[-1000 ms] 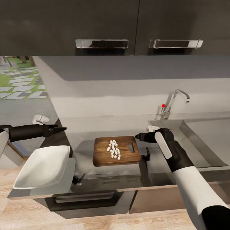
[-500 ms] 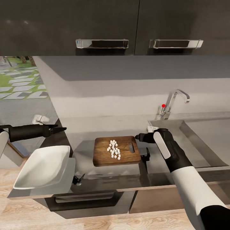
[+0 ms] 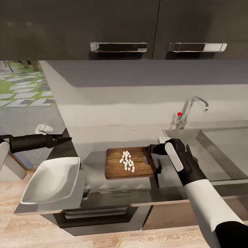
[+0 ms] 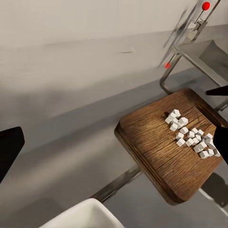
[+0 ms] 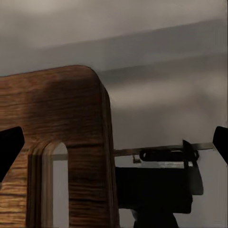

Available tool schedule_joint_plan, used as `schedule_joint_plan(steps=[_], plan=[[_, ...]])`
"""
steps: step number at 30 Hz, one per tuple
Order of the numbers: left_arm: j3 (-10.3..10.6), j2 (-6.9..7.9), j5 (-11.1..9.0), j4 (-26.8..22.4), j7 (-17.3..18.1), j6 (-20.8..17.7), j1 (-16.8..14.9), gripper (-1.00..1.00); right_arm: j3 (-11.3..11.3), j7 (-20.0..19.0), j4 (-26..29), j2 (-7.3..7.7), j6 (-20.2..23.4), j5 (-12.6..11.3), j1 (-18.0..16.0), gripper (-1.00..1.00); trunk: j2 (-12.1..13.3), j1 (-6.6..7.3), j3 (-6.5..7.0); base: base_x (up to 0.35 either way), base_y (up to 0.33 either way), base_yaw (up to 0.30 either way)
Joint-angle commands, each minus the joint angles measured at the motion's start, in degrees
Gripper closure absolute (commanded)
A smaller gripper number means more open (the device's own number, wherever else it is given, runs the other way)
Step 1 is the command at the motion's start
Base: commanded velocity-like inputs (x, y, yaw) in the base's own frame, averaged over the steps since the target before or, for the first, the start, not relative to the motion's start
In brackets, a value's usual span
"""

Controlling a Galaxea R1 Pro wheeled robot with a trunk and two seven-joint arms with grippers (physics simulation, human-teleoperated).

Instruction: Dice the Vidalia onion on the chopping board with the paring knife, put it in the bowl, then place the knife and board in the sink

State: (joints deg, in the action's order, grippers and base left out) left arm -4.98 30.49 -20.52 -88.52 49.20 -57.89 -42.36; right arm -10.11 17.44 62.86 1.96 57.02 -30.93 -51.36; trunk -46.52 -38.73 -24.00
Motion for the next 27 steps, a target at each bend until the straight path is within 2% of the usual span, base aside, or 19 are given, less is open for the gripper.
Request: schedule_joint_plan(steps=[1, 6, 11, 13, 27], plan=[[0.0, 0.01, 0.1, 0.0, 0.3, -0.2, 0.0, -1.00, -0.2, 0.9, -0.1, 0.04, 0.1, -0.6, -0.1, -1.00, -0.1, -0.01, -0.07, 0.000, 0.001, 0.000], [0.0, 0.01, 0.1, 0.0, 0.3, -0.2, -0.1, -1.00, -0.4, 3.1, -0.7, -0.02, 0.1, -0.6, -0.1, -1.00, -0.1, -0.01, -0.07, 0.000, 0.000, 0.000], [0.0, 0.01, 0.1, 0.0, 0.3, -0.2, 0.0, -1.00, -4.0, 3.4, -0.8, -0.03, 0.2, -0.6, -0.1, -1.00, -0.1, -0.01, -0.07, 0.000, 0.000, 0.000], [0.0, 0.01, 0.1, 0.0, 0.3, -0.2, 0.0, -1.00, -4.7, 3.4, -0.8, -0.03, 0.1, -0.6, -0.1, -1.00, -0.1, -0.01, -0.07, 0.000, 0.000, 0.000], [0.0, -0.08, 0.1, 0.0, 0.3, -0.2, 0.0, -1.00, -5.3, 3.4, -1.0, -0.03, 0.2, -0.6, -0.1, -1.00, -0.1, -0.01, -0.07, 0.000, 0.000, 0.000]])
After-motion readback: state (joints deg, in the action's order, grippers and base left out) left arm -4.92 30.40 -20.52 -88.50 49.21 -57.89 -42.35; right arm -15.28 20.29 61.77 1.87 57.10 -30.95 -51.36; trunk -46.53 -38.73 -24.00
